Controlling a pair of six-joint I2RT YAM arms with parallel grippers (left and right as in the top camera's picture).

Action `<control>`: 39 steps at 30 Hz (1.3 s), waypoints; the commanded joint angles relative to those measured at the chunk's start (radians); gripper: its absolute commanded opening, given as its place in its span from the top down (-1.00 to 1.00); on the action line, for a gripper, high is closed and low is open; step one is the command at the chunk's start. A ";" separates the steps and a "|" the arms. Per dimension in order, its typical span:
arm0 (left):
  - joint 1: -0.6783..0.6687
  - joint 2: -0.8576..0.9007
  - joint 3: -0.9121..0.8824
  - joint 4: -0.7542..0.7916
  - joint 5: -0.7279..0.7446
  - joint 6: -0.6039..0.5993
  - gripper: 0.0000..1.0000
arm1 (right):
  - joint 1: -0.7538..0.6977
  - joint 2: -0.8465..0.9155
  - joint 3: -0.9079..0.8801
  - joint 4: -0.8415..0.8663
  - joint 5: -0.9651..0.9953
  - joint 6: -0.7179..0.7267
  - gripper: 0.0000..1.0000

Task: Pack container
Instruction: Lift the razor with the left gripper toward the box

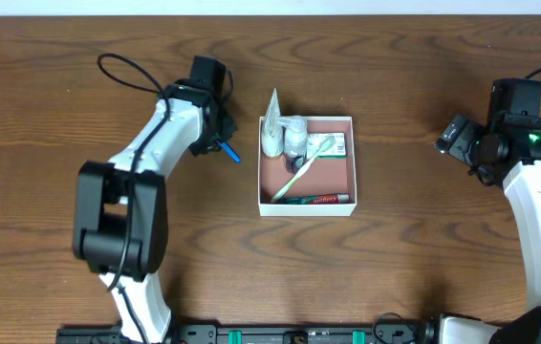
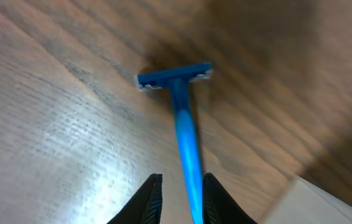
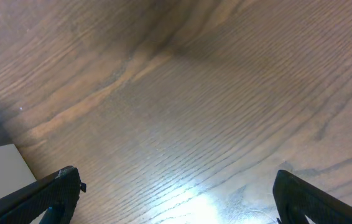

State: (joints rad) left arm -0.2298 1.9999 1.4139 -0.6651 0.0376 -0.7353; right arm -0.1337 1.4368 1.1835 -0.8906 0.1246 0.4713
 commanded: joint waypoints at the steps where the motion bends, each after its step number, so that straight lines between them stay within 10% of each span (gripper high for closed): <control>1: 0.004 0.048 -0.003 0.015 -0.024 -0.019 0.53 | -0.005 -0.017 0.013 0.000 0.006 0.006 -0.98; 39: 0.004 0.095 -0.004 0.190 -0.024 -0.018 0.21 | -0.005 -0.017 0.013 0.000 0.006 0.006 -0.98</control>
State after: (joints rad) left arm -0.2302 2.0701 1.4143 -0.4808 0.0364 -0.7536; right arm -0.1337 1.4368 1.1835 -0.8909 0.1242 0.4713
